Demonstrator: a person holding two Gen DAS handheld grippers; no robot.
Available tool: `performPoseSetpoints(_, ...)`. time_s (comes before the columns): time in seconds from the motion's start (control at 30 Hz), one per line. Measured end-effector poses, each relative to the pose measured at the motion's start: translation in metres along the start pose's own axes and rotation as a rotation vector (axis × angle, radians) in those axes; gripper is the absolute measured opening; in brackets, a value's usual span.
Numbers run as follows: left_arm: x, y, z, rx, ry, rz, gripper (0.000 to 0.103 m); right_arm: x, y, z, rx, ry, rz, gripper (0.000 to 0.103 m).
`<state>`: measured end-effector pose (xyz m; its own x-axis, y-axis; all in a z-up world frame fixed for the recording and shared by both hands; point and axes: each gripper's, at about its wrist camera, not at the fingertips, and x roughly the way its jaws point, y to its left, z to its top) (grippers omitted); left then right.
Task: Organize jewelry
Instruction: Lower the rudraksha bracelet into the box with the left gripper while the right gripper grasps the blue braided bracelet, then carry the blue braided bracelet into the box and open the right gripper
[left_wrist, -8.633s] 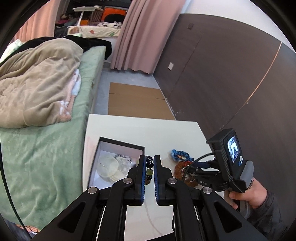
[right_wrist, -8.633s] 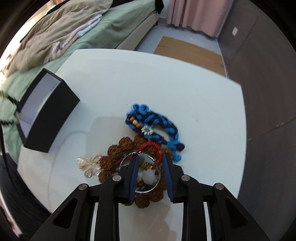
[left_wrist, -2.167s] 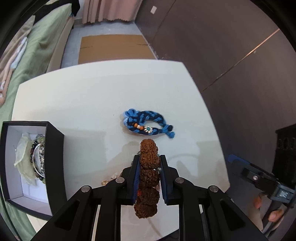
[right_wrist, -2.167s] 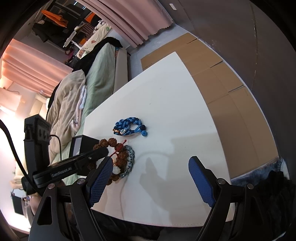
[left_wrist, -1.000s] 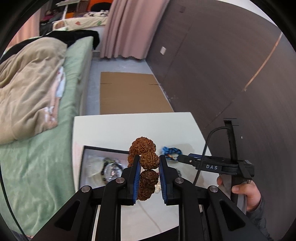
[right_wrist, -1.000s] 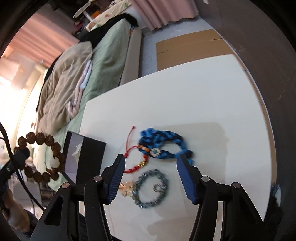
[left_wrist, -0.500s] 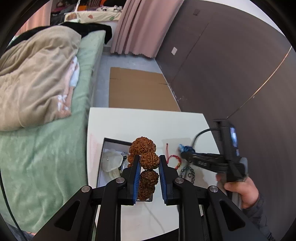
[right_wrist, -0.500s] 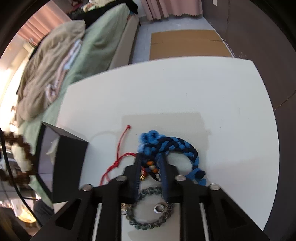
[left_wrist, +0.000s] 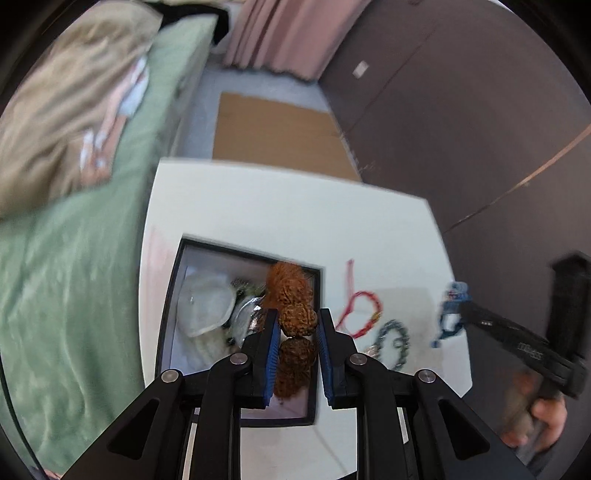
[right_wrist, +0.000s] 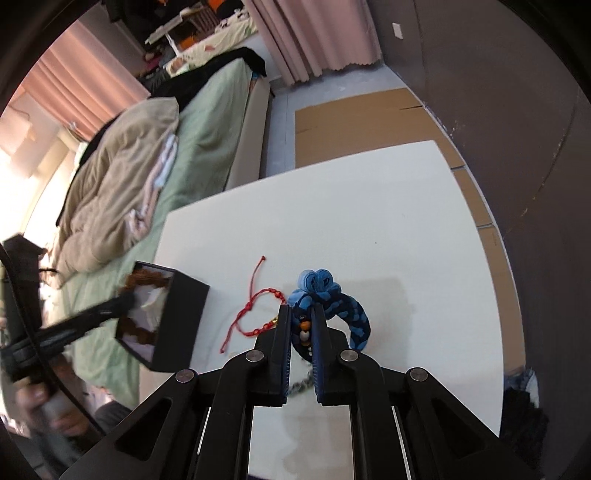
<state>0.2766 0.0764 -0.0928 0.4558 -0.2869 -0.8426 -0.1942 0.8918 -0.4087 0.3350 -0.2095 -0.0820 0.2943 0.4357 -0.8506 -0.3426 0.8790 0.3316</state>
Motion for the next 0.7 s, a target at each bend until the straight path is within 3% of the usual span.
performPoseSetpoints(0.2, -0.002, 0.014, -0.001, -0.005, -0.012, 0.055, 0.021, -0.014, 0.019, 0.000, -0.012, -0.030, 0.030, 0.011)
performPoseSetpoints(0.33, -0.017, 0.022, 0.000, -0.015, -0.036, 0.048, 0.023, -0.012, 0.043, 0.004, -0.050, -0.031, 0.048, 0.011)
performPoseSetpoints(0.43, -0.030, 0.028, -0.001, -0.026, -0.068, 0.037, 0.033, -0.007, 0.063, 0.007, -0.082, -0.024, 0.069, 0.011)
performPoseSetpoints(0.7, -0.056, 0.043, -0.004, -0.048, -0.110, 0.013, 0.033, 0.004, 0.118, 0.011, -0.165, 0.001, 0.147, 0.011)
